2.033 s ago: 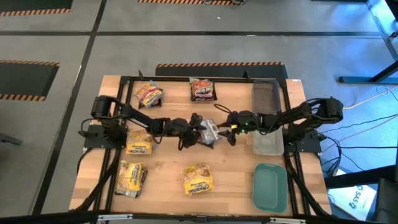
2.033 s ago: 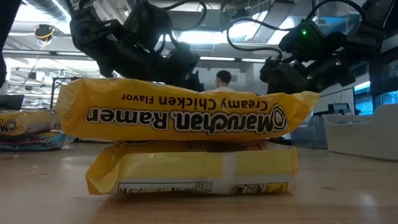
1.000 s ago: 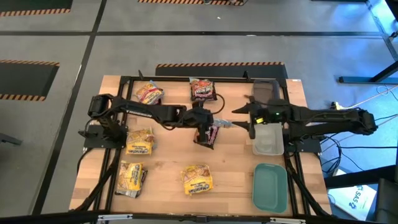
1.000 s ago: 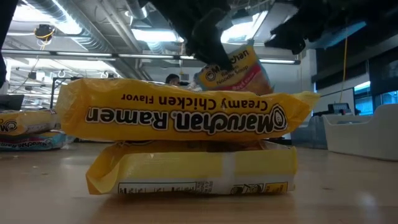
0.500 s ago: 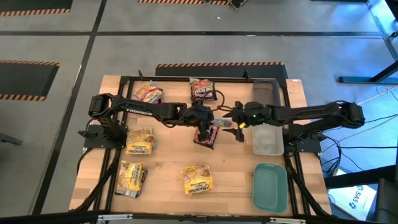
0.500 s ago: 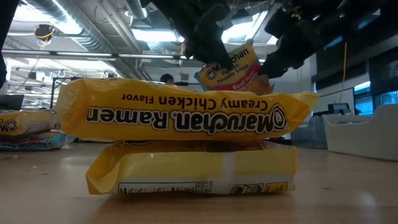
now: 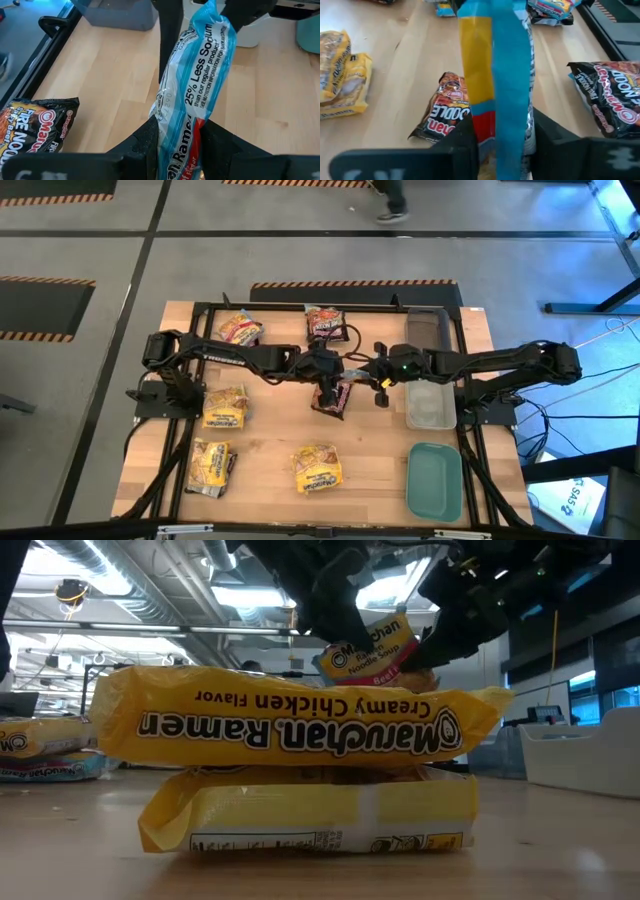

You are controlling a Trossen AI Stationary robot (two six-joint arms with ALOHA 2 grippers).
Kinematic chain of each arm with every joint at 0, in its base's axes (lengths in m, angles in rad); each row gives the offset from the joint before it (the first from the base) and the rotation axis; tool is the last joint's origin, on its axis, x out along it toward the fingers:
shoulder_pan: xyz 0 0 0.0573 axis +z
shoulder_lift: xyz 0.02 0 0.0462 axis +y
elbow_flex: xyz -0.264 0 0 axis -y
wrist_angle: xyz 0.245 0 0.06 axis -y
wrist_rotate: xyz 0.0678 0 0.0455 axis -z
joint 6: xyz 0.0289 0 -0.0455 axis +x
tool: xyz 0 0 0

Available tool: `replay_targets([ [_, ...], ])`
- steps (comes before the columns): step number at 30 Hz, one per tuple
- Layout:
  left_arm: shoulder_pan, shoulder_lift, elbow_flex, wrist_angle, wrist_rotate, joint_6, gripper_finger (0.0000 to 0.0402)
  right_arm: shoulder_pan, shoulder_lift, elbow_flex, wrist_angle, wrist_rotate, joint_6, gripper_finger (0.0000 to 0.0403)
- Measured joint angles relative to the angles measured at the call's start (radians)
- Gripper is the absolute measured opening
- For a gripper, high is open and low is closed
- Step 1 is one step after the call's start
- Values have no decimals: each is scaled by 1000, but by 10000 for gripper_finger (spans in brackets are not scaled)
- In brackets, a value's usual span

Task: Sort Maruchan noodles
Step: Put the blue noodle pack into the black bin

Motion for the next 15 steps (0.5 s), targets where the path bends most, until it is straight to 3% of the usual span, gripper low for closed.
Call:
replay_targets([
  [6,2,-33,-1,-28,9,3,134,0,0,0,-4,-9,-6,90],
  [15,-17,-169,0,-192,11,96,135,0,-16,0,-50,-26,-6,90],
])
